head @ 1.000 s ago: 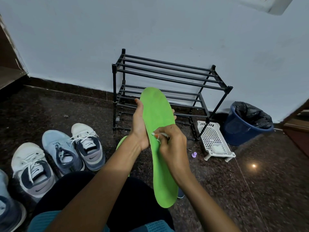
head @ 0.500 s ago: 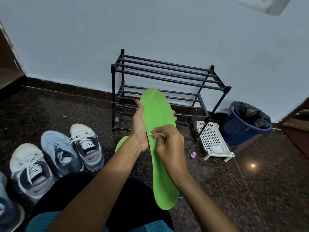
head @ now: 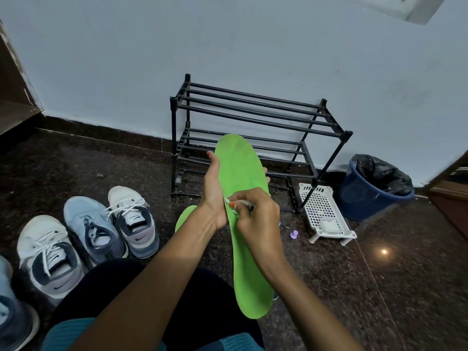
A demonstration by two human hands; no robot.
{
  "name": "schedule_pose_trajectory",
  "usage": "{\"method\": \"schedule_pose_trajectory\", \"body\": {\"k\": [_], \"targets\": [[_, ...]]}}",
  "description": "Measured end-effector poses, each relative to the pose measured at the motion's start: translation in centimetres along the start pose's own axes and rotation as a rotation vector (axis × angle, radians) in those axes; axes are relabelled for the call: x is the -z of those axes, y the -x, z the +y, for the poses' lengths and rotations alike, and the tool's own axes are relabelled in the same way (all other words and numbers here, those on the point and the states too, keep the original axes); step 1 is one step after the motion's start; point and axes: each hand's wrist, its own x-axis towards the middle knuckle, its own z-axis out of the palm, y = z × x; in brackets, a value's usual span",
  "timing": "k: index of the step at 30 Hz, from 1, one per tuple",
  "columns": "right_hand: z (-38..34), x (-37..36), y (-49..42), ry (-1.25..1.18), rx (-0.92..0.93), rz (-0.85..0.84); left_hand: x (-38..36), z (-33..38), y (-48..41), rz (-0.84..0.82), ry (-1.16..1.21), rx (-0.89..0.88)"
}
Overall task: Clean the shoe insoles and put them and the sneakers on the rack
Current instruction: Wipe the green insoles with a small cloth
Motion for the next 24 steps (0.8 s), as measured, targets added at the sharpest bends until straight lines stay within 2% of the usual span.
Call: {"method": "schedule_pose_trajectory", "body": {"k": [6,14,24], "targets": [[0.5,0.6,-2.3,0.075,-0.005,0.1,-0.2,-0.1,0.0,-0.006,-0.035,0.04],[0.1,0.0,0.7,-0.01,-0.015,-0.008,0.2,0.0,-0.1,-0.008,0.028,0.025],[0.5,0.2,-1.6,0.05,-0.01,0.092,0.0,-0.2,0.0,-0.03,-0.03,0.028]]}}
